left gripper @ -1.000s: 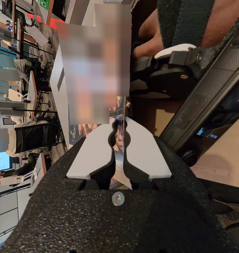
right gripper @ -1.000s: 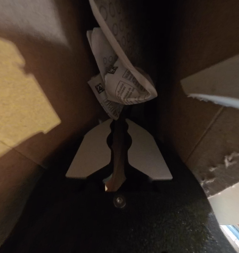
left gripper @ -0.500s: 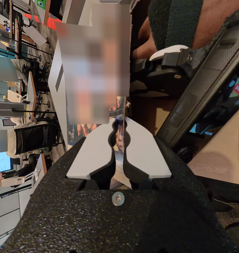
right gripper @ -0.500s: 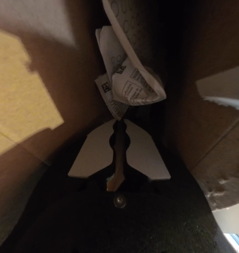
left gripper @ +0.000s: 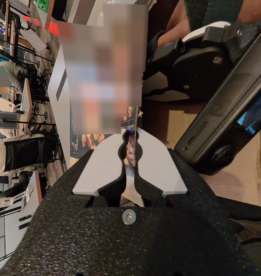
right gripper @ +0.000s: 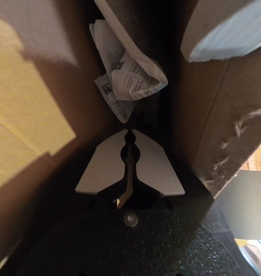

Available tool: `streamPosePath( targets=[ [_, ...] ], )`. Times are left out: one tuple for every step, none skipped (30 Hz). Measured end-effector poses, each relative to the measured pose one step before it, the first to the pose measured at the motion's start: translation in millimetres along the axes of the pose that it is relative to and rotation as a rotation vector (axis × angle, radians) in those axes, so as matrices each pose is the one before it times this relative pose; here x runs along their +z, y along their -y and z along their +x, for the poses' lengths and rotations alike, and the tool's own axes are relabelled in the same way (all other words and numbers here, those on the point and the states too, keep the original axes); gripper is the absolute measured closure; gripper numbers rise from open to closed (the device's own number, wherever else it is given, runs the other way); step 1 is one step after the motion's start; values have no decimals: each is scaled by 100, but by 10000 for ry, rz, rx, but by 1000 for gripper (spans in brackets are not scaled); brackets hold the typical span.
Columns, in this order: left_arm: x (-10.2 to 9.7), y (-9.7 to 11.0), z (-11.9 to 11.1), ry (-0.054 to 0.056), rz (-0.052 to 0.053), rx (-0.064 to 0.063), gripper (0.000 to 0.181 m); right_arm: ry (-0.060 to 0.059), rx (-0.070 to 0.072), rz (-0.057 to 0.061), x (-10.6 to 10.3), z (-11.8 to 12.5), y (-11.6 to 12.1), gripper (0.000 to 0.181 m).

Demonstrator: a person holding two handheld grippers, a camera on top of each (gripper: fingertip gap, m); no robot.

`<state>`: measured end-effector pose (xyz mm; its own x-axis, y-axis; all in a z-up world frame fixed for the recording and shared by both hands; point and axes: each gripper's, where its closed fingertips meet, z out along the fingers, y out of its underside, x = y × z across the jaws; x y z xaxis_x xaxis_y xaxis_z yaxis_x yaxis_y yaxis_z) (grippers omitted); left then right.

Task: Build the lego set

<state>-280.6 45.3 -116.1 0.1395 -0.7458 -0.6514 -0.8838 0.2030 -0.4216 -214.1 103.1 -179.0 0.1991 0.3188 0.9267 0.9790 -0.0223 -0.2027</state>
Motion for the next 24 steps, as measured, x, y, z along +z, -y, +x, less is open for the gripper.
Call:
streamPosePath(
  targets=[
    [-20, 45, 20, 30, 25, -20, 175, 6, 43, -15, 15, -49, -74, 180],
    [-36, 76, -3, 42, 51, -31, 175, 26, 56, 7, 16, -72, -32, 180],
    [-52, 105, -6, 45, 64, -30, 175, -32, 48, -4, 10, 1, -7, 178],
    [-45, 48, 36, -3, 22, -32, 175, -54, 12, -46, -12, 26, -17, 175],
    [-32, -4, 34, -3, -9, 0, 175, -52, -12, -73, -15, 17, -17, 171],
    [-28, 25, 25, -10, 24, -49, 175, -27, -19, -87, -15, -14, -5, 170],
    [-9, 62, 52, -22, 24, -77, 175, -37, -52, -142, -11, 36, -22, 167],
    [-27, 41, -15, 76, -7, 25, 175, -75, -63, -91, -68, 105, 110, 164],
    [-60, 94, 12, 40, 21, -34, 175, -167, -51, 32, -157, 256, 327, 165],
    [-99, 138, 29, -20, 56, -104, 176, -183, -31, -4, -155, 314, 301, 165],
    [-122, -42, -102, 33, -14, 32, 176, -145, 2, -87, -101, 267, 126, 167],
    [-80, -120, -136, 23, -3, -35, 176, -60, -3, -80, -45, 148, 52, 167],
    [-44, -126, -16, -72, 23, -53, 176, -28, 9, -77, -53, 55, 48, 166],
    [-76, -115, -21, -45, 6, -16, 176, 50, 10, -22, -48, -77, 123, 167],
    [-84, -72, -23, 20, 9, 29, 176, 88, -4, 14, -27, -132, 135, 168],
    [-56, -78, 52, -26, -7, -5, 176, 110, -43, 37, -13, -148, 122, 169],
    [-54, -9, -1, 1, 29, -35, 176, 101, -27, 20, 9, -139, 51, 169],
    [-37, 9, 51, -36, 11, -38, 176, 95, 7, -21, 40, -172, -45, 169],
    [10, -12, 118, -64, -15, -27, 176, 139, 10, -17, 89, -302, -93, 169],
    [62, 7, 94, 0, -30, 26, 175, 123, 31, -28, 163, -335, -152, 168],
    [91, -11, 99, 33, -44, 59, 176, 99, 50, 4, 208, -334, -145, 168],
    [105, 18, 121, 24, -29, 46, 176, 72, 50, 26, 181, -290, -117, 169],
    [92, -2, 62, 51, -21, 51, 175, 12, 17, 50, 90, -128, -37, 171],
    [36, -32, 27, -32, -6, -35, 176, 5, -47, 20, 21, 12, 2, 171]
  ],
)
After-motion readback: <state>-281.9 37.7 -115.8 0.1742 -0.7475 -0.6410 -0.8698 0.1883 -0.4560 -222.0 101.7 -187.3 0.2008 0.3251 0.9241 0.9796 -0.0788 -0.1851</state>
